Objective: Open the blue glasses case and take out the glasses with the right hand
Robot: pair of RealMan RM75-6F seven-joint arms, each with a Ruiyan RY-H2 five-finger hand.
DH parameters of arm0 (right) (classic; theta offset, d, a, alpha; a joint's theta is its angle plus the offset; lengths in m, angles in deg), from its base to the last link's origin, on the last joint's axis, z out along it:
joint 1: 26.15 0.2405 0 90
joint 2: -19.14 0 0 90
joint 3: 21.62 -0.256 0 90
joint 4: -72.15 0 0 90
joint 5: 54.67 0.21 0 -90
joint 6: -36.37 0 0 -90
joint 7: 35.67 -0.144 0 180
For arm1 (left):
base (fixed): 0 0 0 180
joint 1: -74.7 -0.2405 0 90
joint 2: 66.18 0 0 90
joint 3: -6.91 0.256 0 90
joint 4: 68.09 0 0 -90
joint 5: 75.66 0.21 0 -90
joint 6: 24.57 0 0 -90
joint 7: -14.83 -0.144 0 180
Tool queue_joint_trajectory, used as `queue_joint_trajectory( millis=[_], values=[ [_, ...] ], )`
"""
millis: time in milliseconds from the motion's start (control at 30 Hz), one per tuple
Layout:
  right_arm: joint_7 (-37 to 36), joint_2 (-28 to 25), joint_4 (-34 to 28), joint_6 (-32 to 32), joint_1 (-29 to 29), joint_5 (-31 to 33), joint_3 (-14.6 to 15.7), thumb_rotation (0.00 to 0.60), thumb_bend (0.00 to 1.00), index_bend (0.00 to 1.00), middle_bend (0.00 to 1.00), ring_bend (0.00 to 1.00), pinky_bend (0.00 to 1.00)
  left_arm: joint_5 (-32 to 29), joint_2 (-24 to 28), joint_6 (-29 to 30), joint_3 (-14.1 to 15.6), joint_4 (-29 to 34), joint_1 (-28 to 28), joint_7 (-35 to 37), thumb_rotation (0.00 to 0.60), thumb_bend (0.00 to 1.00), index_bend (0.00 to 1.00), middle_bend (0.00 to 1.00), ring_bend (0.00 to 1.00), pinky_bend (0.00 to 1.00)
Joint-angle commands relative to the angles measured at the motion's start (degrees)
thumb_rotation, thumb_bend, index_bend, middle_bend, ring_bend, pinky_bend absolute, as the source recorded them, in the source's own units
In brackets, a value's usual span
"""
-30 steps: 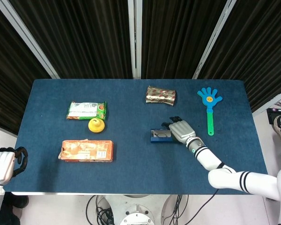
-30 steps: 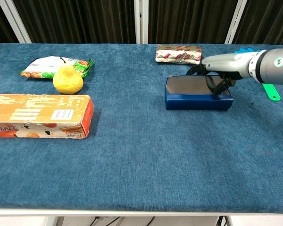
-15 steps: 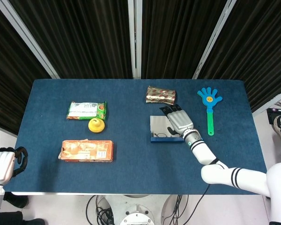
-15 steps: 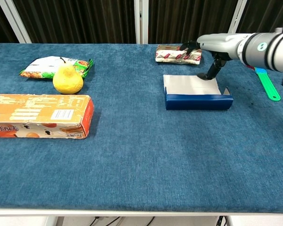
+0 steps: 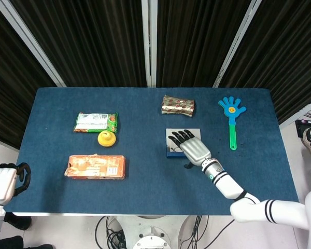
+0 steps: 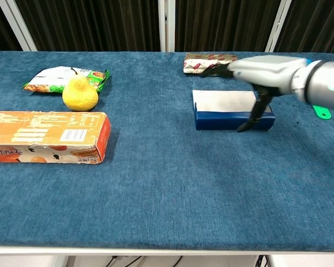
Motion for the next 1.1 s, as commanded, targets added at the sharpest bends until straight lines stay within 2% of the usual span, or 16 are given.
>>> queue_joint_trajectory(
  millis=[33,333,433,500,600,700,800,933,1100],
  values=[
    [3.53,6.43,6.99,-2.98,3.62,4.77,-2.95,0.6,0.01,0.0,0.0,0.0,0.0,0.03,0.08,-0.09,0.02,-0.03,0.03,0.25,0.6,0.36,0.71,0.69,0.52,0.48],
    [8.74,17.4,23.92,-6.41,11.17,16.09,-9.5,0.6,0.03,0.0,0.01,0.0,0.0,0.05,0.26,-0.32,0.05,-0.2,0.09,1.13,0.6,0.36,0.71,0.69,0.52,0.48],
    [10.01,17.74,25.47,-6.16,11.83,18.93,-10.66,0.6,0.08,0.0,0.04,0.0,0.0,0.06,0.25,-0.34,0.05,-0.28,0.11,1.2,0.6,0.36,0.71,0.69,0.52,0.48],
    [9.95,15.82,23.3,-6.0,11.05,19.56,-10.66,0.6,0.12,0.0,0.07,0.0,0.0,0.07,0.28,-0.39,0.06,-0.29,0.12,1.28,0.6,0.36,0.71,0.69,0.52,0.48],
    [8.88,11.05,16.9,-5.35,8.75,18.78,-9.91,0.6,0.19,0.0,0.11,0.0,0.0,0.11,0.29,-0.46,0.08,-0.29,0.17,1.24,0.6,0.36,0.71,0.69,0.52,0.48],
    [7.4,4.07,7.87,-3.54,4.92,15.77,-7.57,0.6,0.34,0.0,0.19,0.0,0.0,0.16,0.32,-0.4,0.11,-0.14,0.14,1.05,0.6,0.36,0.71,0.69,0.52,0.48],
    [4.62,-1.27,1.52,-2.38,1.24,12.4,-5.33,0.6,0.49,0.0,0.26,0.0,0.0,0.17,0.28,-0.34,0.11,-0.1,0.13,0.85,0.6,0.36,0.71,0.69,0.52,0.48],
    [-0.42,-5.54,-2.57,-2.3,-2.6,7.29,-3.08,0.6,0.64,0.0,0.3,0.0,0.0,0.15,0.16,-0.24,0.08,-0.08,0.12,0.5,0.6,0.36,0.71,0.69,0.52,0.48],
    [-5.2,-6.86,-3.22,-2.87,-5.28,1.34,-0.94,0.6,0.69,0.0,0.3,0.0,0.0,0.09,0.05,-0.11,0.04,-0.07,0.07,0.23,0.6,0.36,0.71,0.69,0.52,0.48]
  ],
)
